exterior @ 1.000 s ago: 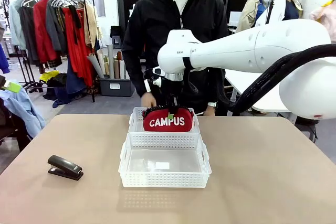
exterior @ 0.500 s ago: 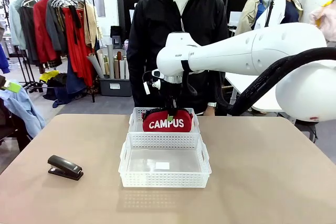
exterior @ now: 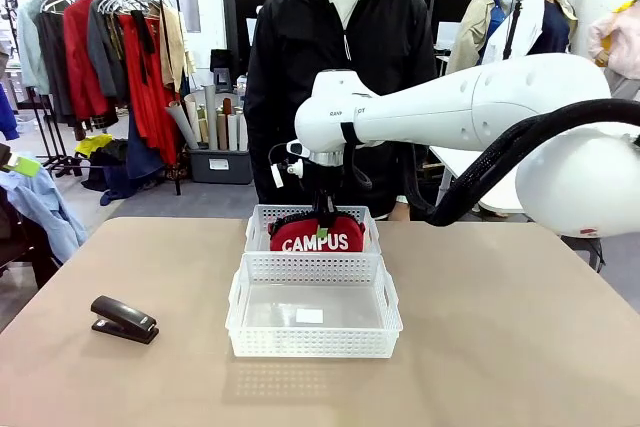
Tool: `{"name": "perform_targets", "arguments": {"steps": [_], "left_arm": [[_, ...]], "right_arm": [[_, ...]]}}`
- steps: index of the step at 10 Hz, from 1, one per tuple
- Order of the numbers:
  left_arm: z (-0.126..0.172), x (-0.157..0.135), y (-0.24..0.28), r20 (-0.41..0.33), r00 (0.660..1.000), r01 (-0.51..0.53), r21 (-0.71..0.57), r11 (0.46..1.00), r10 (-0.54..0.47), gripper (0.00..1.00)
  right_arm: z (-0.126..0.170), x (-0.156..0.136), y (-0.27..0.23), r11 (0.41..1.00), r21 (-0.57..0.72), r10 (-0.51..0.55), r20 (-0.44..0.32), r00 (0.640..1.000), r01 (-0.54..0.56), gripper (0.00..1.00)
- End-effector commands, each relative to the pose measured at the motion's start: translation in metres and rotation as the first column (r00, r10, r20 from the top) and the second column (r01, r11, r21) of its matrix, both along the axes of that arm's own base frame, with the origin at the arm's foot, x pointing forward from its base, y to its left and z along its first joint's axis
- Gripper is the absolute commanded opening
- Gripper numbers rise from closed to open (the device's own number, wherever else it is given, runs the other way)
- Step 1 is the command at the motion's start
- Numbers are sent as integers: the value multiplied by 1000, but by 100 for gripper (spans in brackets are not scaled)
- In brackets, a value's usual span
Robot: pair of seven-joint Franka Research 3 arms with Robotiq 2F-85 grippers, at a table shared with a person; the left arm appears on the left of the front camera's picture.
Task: Distribute items into two baskets.
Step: Place the picked Pencil pouch into the Organizing basket as instructed by the person.
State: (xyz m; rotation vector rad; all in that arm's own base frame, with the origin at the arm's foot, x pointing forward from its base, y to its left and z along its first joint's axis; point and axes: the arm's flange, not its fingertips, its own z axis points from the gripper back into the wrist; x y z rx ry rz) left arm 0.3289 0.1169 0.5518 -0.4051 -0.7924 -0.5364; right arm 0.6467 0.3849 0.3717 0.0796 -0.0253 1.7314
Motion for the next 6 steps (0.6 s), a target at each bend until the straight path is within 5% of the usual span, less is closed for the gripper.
{"name": "perform_targets", "arguments": {"steps": [1,3,6], "left_arm": [[-1,0,0,13,1000,17,-13,1000,-17,100],[-1,0,0,13,1000,17,-13,1000,-17,100],[-1,0,0,13,1000,17,-13,1000,-17,100]], "right_arm": [[4,12,9,1000,-29,6,-8,1000,-6,0],[3,12,9,1000,-25,11,-12,1000,-12,6],[3,12,8,1000,-18,12,-9,1000,-13,58]]}}
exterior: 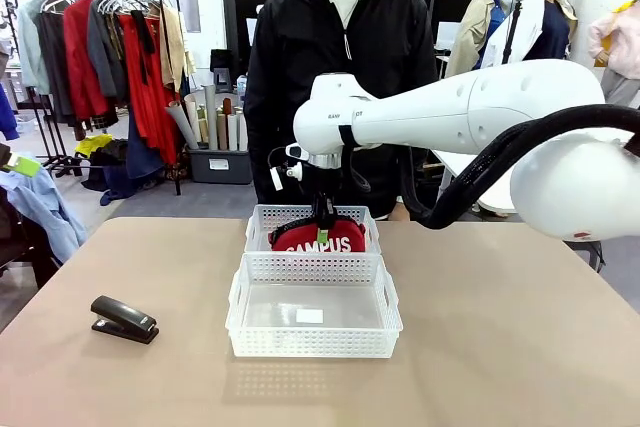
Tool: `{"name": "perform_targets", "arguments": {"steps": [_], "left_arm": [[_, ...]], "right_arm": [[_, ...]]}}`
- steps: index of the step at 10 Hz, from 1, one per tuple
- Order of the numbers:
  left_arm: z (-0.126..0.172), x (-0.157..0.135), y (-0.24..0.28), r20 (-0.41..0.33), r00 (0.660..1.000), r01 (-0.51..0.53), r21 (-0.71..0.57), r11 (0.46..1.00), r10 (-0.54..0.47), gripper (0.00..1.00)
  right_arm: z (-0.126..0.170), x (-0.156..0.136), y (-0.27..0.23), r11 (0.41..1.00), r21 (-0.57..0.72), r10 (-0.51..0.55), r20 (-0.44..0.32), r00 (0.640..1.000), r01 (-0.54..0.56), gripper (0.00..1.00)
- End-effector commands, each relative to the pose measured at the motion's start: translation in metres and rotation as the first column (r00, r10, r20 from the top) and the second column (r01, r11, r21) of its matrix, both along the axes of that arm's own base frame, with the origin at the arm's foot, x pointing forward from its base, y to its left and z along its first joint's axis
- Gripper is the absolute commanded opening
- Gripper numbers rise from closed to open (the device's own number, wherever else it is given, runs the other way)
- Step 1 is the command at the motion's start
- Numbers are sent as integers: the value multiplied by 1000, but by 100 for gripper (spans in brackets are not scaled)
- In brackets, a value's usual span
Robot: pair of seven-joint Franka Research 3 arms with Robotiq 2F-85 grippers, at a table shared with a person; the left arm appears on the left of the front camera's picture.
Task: Distribute items into two baskets.
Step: Place the picked Pencil pouch into the Organizing basket as instructed by the person.
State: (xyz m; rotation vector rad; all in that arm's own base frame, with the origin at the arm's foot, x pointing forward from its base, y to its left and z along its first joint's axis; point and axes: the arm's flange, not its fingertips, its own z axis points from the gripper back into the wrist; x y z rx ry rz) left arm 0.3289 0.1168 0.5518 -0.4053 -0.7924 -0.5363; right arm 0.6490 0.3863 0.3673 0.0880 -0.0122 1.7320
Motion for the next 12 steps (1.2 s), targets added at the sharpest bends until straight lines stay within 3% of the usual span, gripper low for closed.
{"name": "perform_targets", "arguments": {"steps": [1,2,3,7,12], "left_arm": [[-1,0,0,13,1000,17,-13,1000,-17,100],[-1,0,0,13,1000,17,-13,1000,-17,100],[-1,0,0,13,1000,17,-13,1000,-17,100],[-1,0,0,13,1000,17,-13,1000,-17,100],[-1,0,0,13,1000,17,-13,1000,-17,100]], "right_arm": [[9,9,5,1000,-12,13,6,1000,-13,77],[14,8,2,1000,-12,7,15,1000,-7,95],[23,7,-3,1000,-7,-1,23,1000,1,100],[40,-6,-9,1000,-26,-5,20,1000,5,100],[39,-2,-7,1000,1,-5,19,1000,5,100]]}}
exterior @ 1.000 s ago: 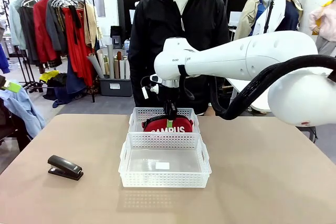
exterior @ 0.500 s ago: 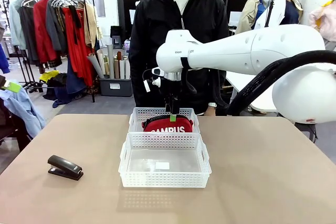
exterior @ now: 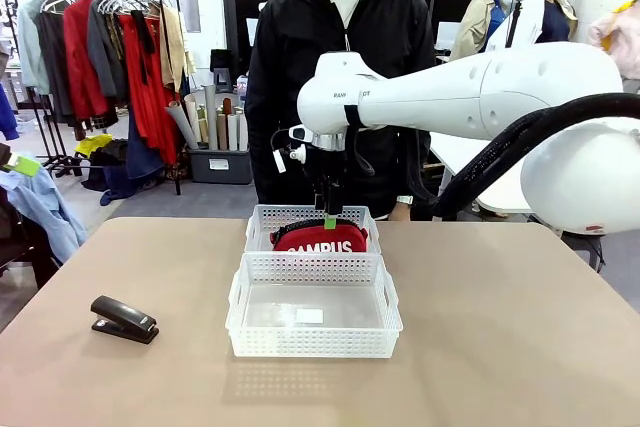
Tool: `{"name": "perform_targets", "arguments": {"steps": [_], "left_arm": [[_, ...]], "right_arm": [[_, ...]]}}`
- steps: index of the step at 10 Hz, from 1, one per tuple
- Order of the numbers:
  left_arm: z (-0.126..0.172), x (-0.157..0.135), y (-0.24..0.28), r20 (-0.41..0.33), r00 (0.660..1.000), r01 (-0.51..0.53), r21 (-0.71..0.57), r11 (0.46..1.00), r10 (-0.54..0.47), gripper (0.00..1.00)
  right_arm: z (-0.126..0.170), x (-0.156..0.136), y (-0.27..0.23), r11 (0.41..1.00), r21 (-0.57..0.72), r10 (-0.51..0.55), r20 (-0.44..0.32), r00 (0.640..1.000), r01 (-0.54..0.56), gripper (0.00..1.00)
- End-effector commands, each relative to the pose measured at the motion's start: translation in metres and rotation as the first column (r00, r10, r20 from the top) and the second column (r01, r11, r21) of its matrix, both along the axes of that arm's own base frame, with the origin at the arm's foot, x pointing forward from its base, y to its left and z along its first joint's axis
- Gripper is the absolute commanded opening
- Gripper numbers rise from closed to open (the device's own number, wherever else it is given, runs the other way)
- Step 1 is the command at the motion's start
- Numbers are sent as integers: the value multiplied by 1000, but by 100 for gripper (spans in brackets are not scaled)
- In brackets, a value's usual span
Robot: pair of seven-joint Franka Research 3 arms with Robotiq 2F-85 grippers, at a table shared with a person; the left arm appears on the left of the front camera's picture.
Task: Distribute items into two baskets.
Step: Place the picked Pencil pouch into the Organizing basket as instructed by the person, then pick up the Stapler that the person points to.
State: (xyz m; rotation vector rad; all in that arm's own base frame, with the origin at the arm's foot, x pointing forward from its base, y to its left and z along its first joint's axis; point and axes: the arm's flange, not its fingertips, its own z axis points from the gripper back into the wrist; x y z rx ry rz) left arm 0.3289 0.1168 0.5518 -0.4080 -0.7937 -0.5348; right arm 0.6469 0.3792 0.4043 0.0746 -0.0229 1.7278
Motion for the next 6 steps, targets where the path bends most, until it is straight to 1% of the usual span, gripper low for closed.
{"name": "perform_targets", "arguments": {"steps": [1,6], "left_arm": [[-1,0,0,13,1000,18,-9,1000,-18,100],[-1,0,0,13,1000,18,-9,1000,-18,100]], "right_arm": [[2,0,0,1000,1,0,4,1000,0,100],[2,0,0,1000,1,0,4,1000,0,100]]}}
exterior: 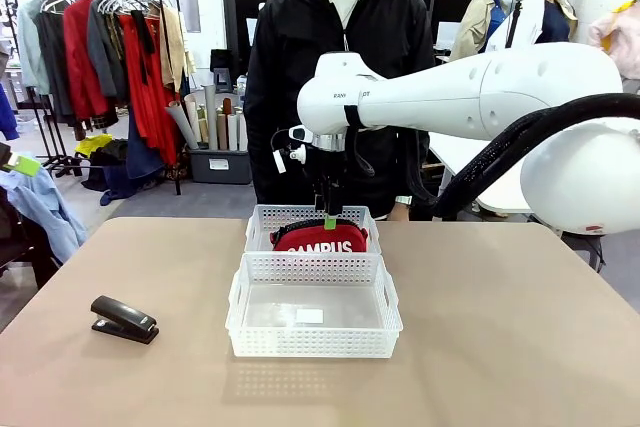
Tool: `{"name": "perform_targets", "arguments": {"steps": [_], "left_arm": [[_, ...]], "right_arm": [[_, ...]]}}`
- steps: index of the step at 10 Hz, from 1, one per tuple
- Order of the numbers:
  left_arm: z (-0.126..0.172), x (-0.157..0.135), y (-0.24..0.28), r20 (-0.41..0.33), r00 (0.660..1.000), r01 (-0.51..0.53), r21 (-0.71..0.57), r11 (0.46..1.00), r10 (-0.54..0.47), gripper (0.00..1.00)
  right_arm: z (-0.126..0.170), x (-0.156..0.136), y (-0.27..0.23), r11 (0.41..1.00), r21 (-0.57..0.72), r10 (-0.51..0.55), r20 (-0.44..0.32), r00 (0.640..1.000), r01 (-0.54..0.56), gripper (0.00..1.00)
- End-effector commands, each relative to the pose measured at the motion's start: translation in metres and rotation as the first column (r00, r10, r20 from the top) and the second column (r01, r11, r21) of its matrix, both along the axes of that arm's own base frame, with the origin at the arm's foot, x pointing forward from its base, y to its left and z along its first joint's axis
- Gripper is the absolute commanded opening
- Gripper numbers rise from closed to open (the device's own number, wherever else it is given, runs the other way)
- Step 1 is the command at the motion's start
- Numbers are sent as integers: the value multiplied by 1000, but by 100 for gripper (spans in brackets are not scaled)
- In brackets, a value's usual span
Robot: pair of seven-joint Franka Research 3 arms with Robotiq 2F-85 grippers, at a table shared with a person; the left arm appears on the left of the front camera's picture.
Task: Distribute items into two baskets.
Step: Pick up the Stapler that the person points to.
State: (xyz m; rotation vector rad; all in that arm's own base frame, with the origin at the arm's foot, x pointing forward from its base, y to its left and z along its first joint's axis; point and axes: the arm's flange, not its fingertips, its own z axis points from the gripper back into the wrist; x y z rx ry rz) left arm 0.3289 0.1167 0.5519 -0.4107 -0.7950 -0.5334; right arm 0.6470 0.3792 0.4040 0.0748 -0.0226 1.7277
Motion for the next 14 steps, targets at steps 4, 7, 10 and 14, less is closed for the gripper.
{"name": "perform_targets", "arguments": {"steps": [4,7,10,14], "left_arm": [[-1,0,0,13,1000,18,-6,1000,-18,100],[-1,0,0,13,1000,18,-6,1000,-18,100],[-1,0,0,13,1000,18,-6,1000,-18,100],[-1,0,0,13,1000,18,-6,1000,-18,100]], "right_arm": [[2,0,0,1000,1,0,4,1000,0,100],[31,-13,-27,991,4,-133,69,989,133,100],[87,-40,-112,880,49,-473,-17,881,473,100],[123,-122,-245,705,212,-663,-142,735,676,100]]}}
